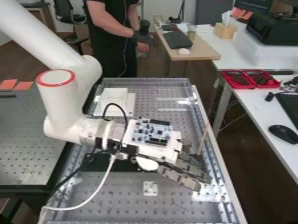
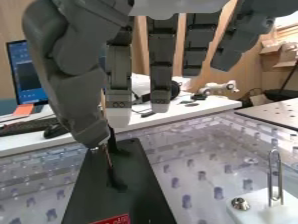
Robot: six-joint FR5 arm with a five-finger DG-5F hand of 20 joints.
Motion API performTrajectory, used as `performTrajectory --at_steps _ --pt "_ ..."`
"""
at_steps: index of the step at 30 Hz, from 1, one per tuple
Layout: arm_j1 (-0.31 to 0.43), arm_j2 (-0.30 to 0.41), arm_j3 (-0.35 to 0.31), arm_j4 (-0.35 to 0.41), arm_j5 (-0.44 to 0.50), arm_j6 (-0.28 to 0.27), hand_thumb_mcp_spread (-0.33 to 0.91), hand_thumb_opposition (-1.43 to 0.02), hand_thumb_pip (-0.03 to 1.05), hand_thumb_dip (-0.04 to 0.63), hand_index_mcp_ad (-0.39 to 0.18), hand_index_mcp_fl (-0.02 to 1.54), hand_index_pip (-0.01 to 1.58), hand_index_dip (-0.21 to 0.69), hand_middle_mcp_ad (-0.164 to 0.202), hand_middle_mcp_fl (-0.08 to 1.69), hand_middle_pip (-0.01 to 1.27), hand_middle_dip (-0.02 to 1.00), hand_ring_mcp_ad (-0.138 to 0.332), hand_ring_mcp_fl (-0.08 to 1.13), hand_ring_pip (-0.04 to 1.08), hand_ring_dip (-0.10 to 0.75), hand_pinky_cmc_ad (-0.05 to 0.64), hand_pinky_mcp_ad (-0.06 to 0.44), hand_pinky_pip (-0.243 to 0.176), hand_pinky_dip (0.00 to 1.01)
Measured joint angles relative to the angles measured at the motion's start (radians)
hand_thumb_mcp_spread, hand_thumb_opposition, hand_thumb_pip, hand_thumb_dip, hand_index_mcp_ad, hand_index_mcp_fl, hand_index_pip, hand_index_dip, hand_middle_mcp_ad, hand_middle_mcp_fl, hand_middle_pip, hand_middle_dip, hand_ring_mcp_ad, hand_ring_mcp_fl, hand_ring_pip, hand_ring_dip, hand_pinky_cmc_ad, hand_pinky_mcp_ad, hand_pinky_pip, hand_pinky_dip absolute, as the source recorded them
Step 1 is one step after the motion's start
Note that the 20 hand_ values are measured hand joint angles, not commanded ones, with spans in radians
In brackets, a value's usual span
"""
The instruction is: Grab the drill bit and place it in the clear container
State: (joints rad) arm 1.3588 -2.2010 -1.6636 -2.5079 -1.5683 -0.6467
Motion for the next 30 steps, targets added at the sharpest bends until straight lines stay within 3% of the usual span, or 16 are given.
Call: performTrajectory --at_steps 30 --pt "-0.001 -0.003 0.008 -0.005 -0.010 0.035 0.56 -0.83 0.54 0.269 -0.213 0.31 1.48 0.166 0.065 0.49 0.14 0.61 0.126 0.16 0.10 0.202 0.295 0.164 0.003 0.18"
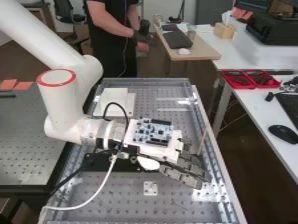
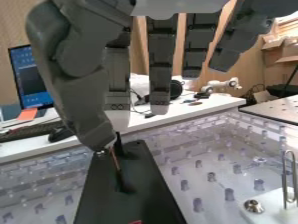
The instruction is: Grab the drill bit and place it in the clear container
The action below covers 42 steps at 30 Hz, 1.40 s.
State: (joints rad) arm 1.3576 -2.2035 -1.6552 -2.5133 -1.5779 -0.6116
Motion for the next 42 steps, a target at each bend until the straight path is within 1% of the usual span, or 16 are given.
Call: performTrajectory --at_steps 2,8,11,23,25,28,30,33,35,37,40,42 --pt "0.000 -0.001 0.000 0.000 0.000 0.000 0.55 -0.83 0.54 0.269 -0.220 0.34 1.48 0.166 0.065 0.48 0.14 0.61 0.126 0.16 0.10 0.202 0.295 0.164 0.003 0.18" --pt "0.000 -0.004 0.001 -0.006 -0.002 -0.001 0.56 -0.85 0.54 0.269 -0.223 0.34 1.48 0.166 0.065 0.48 0.14 0.62 0.124 0.16 0.10 0.202 0.298 0.164 0.000 0.18" --pt "0.001 -0.004 0.002 -0.006 -0.003 0.000 0.57 -0.85 0.54 0.269 -0.236 0.34 1.48 0.166 0.065 0.49 0.14 0.62 0.124 0.16 0.10 0.202 0.295 0.164 0.003 0.18" --pt "0.001 -0.005 0.008 -0.010 -0.008 -0.007 0.57 -0.85 0.54 0.269 -0.236 0.34 1.48 0.164 0.063 0.49 0.14 0.62 0.126 0.16 0.10 0.202 0.298 0.164 0.003 0.18" --pt "0.001 -0.005 0.010 -0.012 -0.009 -0.008 0.57 -0.85 0.54 0.269 -0.236 0.34 1.46 0.164 0.059 0.48 0.14 0.62 0.127 0.16 0.10 0.202 0.295 0.164 0.003 0.18" --pt "0.002 -0.005 0.010 -0.012 -0.009 -0.009 0.57 -0.85 0.54 0.269 -0.237 0.34 1.48 0.164 0.059 0.49 0.14 0.62 0.127 0.16 0.10 0.202 0.295 0.164 0.003 0.18" --pt "0.002 -0.005 0.010 -0.009 -0.009 -0.005 0.57 -0.87 0.54 0.269 -0.234 0.38 1.51 0.152 0.059 0.49 0.14 0.62 0.127 0.16 0.10 0.202 0.298 0.164 0.003 0.18" --pt "0.003 -0.005 0.007 0.002 -0.008 0.002 0.57 -0.88 0.53 0.269 -0.232 0.43 1.51 0.152 0.063 0.49 0.14 0.62 0.127 0.16 0.10 0.202 0.295 0.164 0.003 0.18" --pt "0.003 -0.005 0.005 0.008 -0.007 0.007 0.57 -0.88 0.53 0.269 -0.232 0.47 1.49 0.152 0.059 0.50 0.14 0.62 0.129 0.16 0.10 0.202 0.298 0.164 0.003 0.18" --pt "0.003 -0.004 0.002 0.014 -0.006 0.009 0.57 -0.88 0.51 0.269 -0.230 0.52 1.44 0.152 0.059 0.53 0.14 0.62 0.126 0.16 0.10 0.202 0.298 0.164 0.003 0.18" --pt "0.003 -0.003 -0.001 0.021 -0.006 0.009 0.58 -0.88 0.50 0.269 -0.234 0.52 1.42 0.155 0.058 0.54 0.14 0.64 0.131 0.18 0.10 0.202 0.298 0.164 0.003 0.18" --pt "0.003 -0.002 -0.003 0.024 -0.004 0.011 0.58 -0.88 0.49 0.269 -0.230 0.57 1.39 0.152 0.061 0.55 0.14 0.64 0.129 0.20 0.10 0.202 0.295 0.164 0.003 0.18"
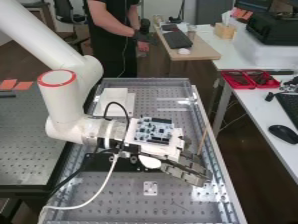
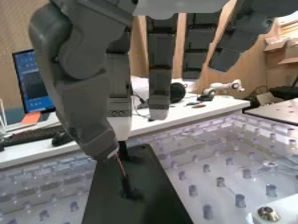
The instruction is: Grab the drill bit and place it in the clear container
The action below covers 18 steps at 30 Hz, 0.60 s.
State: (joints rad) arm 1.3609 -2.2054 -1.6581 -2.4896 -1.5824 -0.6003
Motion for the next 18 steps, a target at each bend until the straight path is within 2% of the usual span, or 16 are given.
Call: performTrajectory --at_steps 3,8,13,18 --pt "0.000 0.003 -0.002 0.004 0.001 0.004 0.64 -0.88 0.43 0.271 -0.229 0.60 1.34 0.148 0.061 0.57 0.14 0.65 0.126 0.20 0.10 0.204 0.298 0.164 0.003 0.18" --pt "-0.002 0.015 -0.004 0.009 0.003 0.014 0.64 -0.88 0.43 0.271 -0.229 0.60 1.34 0.148 0.061 0.58 0.14 0.66 0.126 0.20 0.10 0.206 0.309 0.164 0.003 0.18" --pt "-0.006 0.047 -0.004 0.009 0.005 0.023 0.72 -0.90 0.43 0.271 -0.232 0.61 1.31 0.138 0.061 0.58 0.14 0.66 0.126 0.20 0.10 0.209 0.307 0.164 0.003 0.18" --pt "-0.011 0.085 -0.006 0.004 0.005 0.026 0.72 -0.90 0.43 0.271 -0.232 0.61 1.30 0.138 0.061 0.58 0.14 0.66 0.126 0.20 0.10 0.209 0.311 0.164 0.003 0.18"
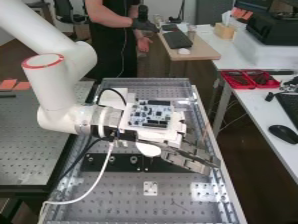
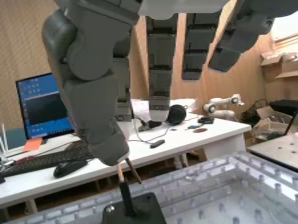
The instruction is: Grab the drill bit and place it in the clear container
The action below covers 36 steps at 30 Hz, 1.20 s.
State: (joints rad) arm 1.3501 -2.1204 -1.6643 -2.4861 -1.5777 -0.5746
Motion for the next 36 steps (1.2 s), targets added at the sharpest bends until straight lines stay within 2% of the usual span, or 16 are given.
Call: performTrajectory --at_steps 11,22,27,36 --pt "0.010 0.122 -0.038 0.021 -0.024 -0.028 0.72 -0.90 0.43 0.271 -0.232 0.61 1.30 0.138 0.061 0.58 0.14 0.66 0.126 0.20 0.10 0.206 0.307 0.164 0.003 0.18" --pt "0.064 0.215 -0.072 0.046 -0.081 -0.041 0.72 -0.91 0.43 0.271 -0.232 0.65 1.27 0.138 0.061 0.58 0.14 0.67 0.126 0.20 0.10 0.206 0.311 0.164 0.003 0.18" --pt "0.101 0.238 -0.083 0.050 -0.113 -0.038 0.72 -0.91 0.43 0.271 -0.232 0.65 1.27 0.138 0.061 0.58 0.14 0.67 0.126 0.20 0.10 0.209 0.307 0.166 0.003 0.18" --pt "0.181 0.257 -0.105 0.061 -0.169 -0.002 0.72 -0.91 0.43 0.269 -0.230 0.65 1.26 0.138 0.061 0.60 0.13 0.67 0.126 0.19 0.10 0.209 0.311 0.168 0.003 0.18"
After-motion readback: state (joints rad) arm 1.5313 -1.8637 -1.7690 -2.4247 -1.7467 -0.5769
